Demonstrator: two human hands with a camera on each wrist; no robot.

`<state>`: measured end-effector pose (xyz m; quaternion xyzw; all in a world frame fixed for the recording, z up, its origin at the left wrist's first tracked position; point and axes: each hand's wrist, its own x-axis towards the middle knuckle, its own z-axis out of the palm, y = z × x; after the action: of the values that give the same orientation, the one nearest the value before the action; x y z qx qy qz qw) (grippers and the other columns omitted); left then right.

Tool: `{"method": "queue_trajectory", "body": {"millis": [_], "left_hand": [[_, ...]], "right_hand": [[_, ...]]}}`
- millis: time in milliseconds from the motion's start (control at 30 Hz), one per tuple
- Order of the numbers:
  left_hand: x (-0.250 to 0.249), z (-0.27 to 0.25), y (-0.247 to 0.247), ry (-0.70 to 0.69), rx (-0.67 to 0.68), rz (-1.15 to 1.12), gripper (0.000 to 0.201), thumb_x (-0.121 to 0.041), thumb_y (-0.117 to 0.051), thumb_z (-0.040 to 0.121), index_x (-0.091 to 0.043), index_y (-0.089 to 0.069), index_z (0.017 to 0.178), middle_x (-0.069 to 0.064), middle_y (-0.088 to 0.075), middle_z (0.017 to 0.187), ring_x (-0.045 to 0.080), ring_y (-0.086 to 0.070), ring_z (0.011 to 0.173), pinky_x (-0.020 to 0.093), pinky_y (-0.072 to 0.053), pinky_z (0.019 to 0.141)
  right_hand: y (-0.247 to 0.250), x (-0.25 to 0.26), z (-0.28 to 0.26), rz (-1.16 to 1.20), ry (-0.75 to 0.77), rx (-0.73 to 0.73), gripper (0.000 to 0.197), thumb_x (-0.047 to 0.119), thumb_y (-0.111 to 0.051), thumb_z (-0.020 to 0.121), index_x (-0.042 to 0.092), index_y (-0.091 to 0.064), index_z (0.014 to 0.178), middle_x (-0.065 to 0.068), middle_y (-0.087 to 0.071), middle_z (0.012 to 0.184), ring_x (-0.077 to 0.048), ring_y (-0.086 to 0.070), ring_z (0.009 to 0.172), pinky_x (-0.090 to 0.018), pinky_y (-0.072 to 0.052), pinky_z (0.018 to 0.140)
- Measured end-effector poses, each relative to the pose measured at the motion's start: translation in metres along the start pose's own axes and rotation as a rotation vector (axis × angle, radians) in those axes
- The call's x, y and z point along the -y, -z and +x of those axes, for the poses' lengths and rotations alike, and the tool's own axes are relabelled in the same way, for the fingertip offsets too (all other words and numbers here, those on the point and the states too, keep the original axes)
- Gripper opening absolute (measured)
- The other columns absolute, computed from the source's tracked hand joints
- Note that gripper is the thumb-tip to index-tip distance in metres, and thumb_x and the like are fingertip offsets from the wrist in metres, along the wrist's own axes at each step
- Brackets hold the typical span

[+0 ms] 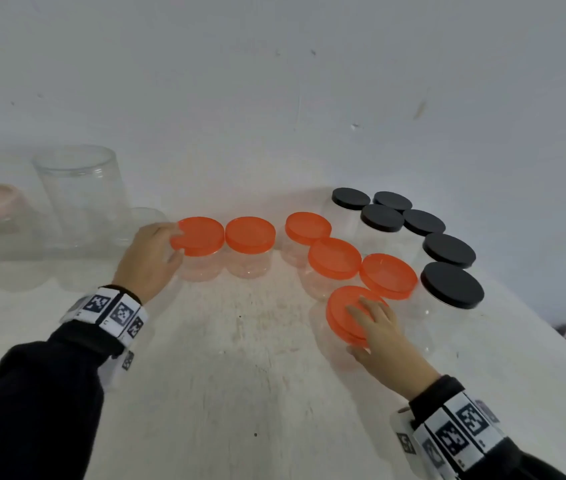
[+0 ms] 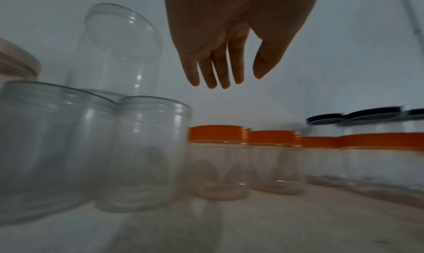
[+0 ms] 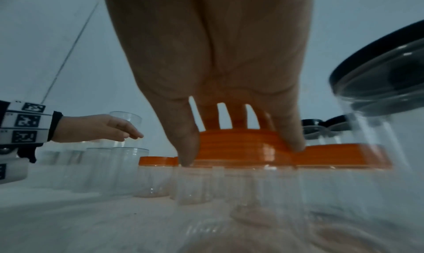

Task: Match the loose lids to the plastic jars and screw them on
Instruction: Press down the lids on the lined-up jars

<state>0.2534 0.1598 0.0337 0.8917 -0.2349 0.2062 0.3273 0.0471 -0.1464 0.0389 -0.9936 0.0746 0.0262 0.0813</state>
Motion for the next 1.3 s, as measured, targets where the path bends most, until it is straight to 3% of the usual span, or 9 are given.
{"method": "queue_trajectory", "body": {"millis": [100, 167, 267, 367, 533, 767, 867, 1033, 1300], "left_hand": [[-0.021, -0.019, -0.005, -0.060, 0.128, -0.108, 0.034, -0.004, -0.062, 0.084, -0.006, -0.059, 0.117, 0.006, -0.055, 0.124, 0.023, -0.046, 0.120, 0.027, -0.028, 0.101], [-0.035, -0.032, -0.007, -0.053, 0.260, -0.179, 0.043, -0.031, -0.063, 0.083, -0.015, -0.055, 0.122, -0.007, -0.051, 0.123, 0.008, -0.044, 0.117, 0.022, -0.030, 0.099], [-0.044, -0.046, -0.009, -0.021, 0.516, -0.246, 0.088, -0.076, -0.053, 0.059, -0.027, -0.041, 0.132, -0.019, -0.037, 0.130, -0.004, -0.034, 0.121, 0.016, -0.027, 0.103], [-0.040, -0.054, -0.014, 0.018, 0.643, -0.267, 0.119, -0.089, -0.054, 0.043, -0.029, -0.024, 0.141, -0.019, -0.023, 0.138, -0.003, -0.023, 0.129, 0.016, -0.019, 0.106], [-0.037, -0.056, -0.020, 0.134, 0.622, -0.316, 0.142, -0.085, -0.064, 0.029, -0.023, -0.012, 0.145, -0.014, -0.020, 0.139, 0.002, -0.025, 0.127, 0.018, -0.024, 0.105], [-0.040, -0.048, -0.025, 0.174, 0.529, -0.289, 0.119, -0.040, -0.089, 0.050, -0.022, -0.018, 0.143, -0.010, -0.026, 0.136, 0.008, -0.033, 0.123, 0.025, -0.033, 0.103], [-0.042, -0.037, -0.011, 0.162, 0.454, -0.331, 0.119, -0.057, -0.080, 0.037, -0.029, -0.025, 0.138, -0.014, -0.032, 0.132, 0.004, -0.036, 0.121, 0.024, -0.035, 0.102], [-0.041, 0.008, 0.020, 0.111, 0.112, -0.361, 0.117, -0.063, -0.073, 0.035, -0.019, -0.036, 0.136, -0.008, -0.037, 0.129, 0.004, -0.039, 0.115, 0.006, -0.030, 0.089], [-0.019, 0.060, 0.014, 0.218, -0.007, -0.269, 0.102, -0.031, -0.090, 0.053, -0.013, -0.036, 0.138, 0.003, -0.035, 0.136, 0.008, -0.036, 0.117, 0.031, -0.035, 0.104]], "right_hand": [[0.001, 0.018, 0.014, 0.070, 0.164, -0.015, 0.059, 0.023, -0.054, 0.093, 0.022, -0.028, 0.145, 0.001, -0.017, 0.154, -0.020, -0.012, 0.142, -0.030, -0.017, 0.113], [-0.003, 0.036, 0.025, 0.115, 0.253, -0.039, 0.057, 0.025, -0.057, 0.092, 0.021, -0.033, 0.144, 0.003, -0.021, 0.153, -0.016, -0.015, 0.141, -0.027, -0.017, 0.112], [-0.010, 0.062, 0.042, 0.156, 0.383, -0.047, 0.057, 0.027, -0.060, 0.090, 0.019, -0.037, 0.142, 0.003, -0.026, 0.152, -0.014, -0.017, 0.141, -0.024, -0.015, 0.112], [-0.017, 0.079, 0.059, 0.232, 0.490, -0.047, 0.058, 0.025, -0.067, 0.085, 0.012, -0.044, 0.138, 0.000, -0.034, 0.149, -0.015, -0.025, 0.139, -0.015, -0.013, 0.109], [-0.022, 0.084, 0.078, 0.374, 0.580, -0.044, 0.050, 0.021, -0.071, 0.081, 0.010, -0.056, 0.128, 0.000, -0.049, 0.139, -0.011, -0.039, 0.132, -0.001, -0.015, 0.102], [-0.007, 0.056, 0.096, 0.622, 0.495, -0.194, 0.029, 0.016, -0.064, 0.088, 0.019, -0.064, 0.117, 0.010, -0.060, 0.123, 0.011, -0.049, 0.110, -0.001, -0.031, 0.093], [-0.004, 0.028, 0.122, 0.447, 0.269, -0.426, 0.033, 0.010, -0.061, 0.088, 0.011, -0.059, 0.121, -0.004, -0.057, 0.128, -0.016, -0.050, 0.122, -0.020, -0.032, 0.102], [-0.012, 0.002, 0.144, 0.025, -0.050, -0.288, 0.056, 0.035, -0.058, 0.089, 0.006, -0.042, 0.134, -0.013, -0.038, 0.144, -0.030, -0.031, 0.135, -0.042, -0.024, 0.113], [-0.012, 0.025, 0.129, 0.016, 0.091, -0.151, 0.066, 0.032, -0.054, 0.091, 0.013, -0.023, 0.146, -0.005, -0.017, 0.155, -0.024, -0.012, 0.143, -0.033, -0.012, 0.116]]}}
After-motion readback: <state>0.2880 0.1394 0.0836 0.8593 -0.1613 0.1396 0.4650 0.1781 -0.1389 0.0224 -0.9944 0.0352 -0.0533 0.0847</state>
